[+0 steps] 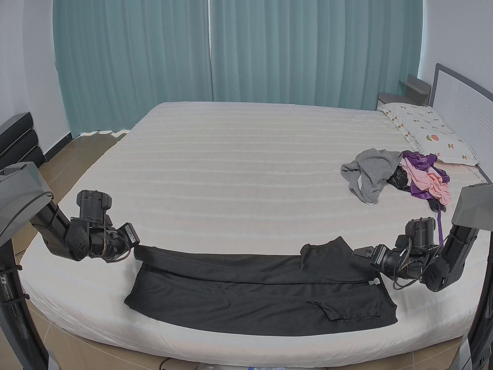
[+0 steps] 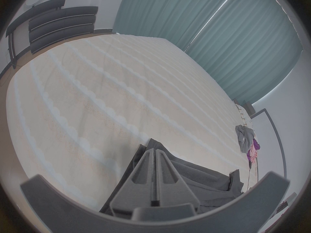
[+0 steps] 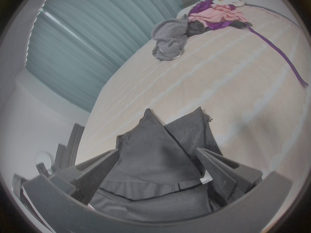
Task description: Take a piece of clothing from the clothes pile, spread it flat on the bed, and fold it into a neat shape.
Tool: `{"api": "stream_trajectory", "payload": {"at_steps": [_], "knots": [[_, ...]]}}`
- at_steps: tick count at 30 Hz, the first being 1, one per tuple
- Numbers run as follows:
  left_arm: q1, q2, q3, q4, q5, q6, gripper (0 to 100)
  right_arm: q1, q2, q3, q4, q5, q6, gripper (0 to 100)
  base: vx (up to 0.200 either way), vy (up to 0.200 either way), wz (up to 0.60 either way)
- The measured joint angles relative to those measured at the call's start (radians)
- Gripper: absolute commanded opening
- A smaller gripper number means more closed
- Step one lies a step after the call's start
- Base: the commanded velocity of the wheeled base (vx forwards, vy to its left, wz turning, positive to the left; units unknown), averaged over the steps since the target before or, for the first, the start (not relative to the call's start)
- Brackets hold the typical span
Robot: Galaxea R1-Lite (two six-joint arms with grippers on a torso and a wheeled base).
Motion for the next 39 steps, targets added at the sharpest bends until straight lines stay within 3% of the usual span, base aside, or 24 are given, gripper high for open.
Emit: {"api": "stream_trajectory", "payload": {"at_steps": [6,16,29,30,39], "knots": [[0.000,-0.008,0.000,0.000,-0.001,-0.001,0,0.031,-0.042,-0.013,0.050,-0.084,0.104,100,0.000,0.000,0.00],[0.000,-0.008,-0.002,-0.001,-0.001,-0.001,0,0.039,-0.052,-0.007,0.136,-0.113,0.108,100,0.000,0.000,0.00],[-0.002,-0.006,-0.003,-0.001,-0.001,-0.001,0,0.039,0.014,-0.045,0.145,-0.112,0.108,100,0.000,0.000,0.00],[-0.002,-0.006,-0.003,-0.001,-0.001,-0.001,0,0.040,0.021,-0.048,0.145,-0.112,0.107,0,0.000,0.000,0.00],[0.000,-0.002,-0.008,-0.001,-0.001,-0.001,0,0.040,0.049,-0.073,0.142,-0.124,0.108,0,0.000,0.000,0.00]]}}
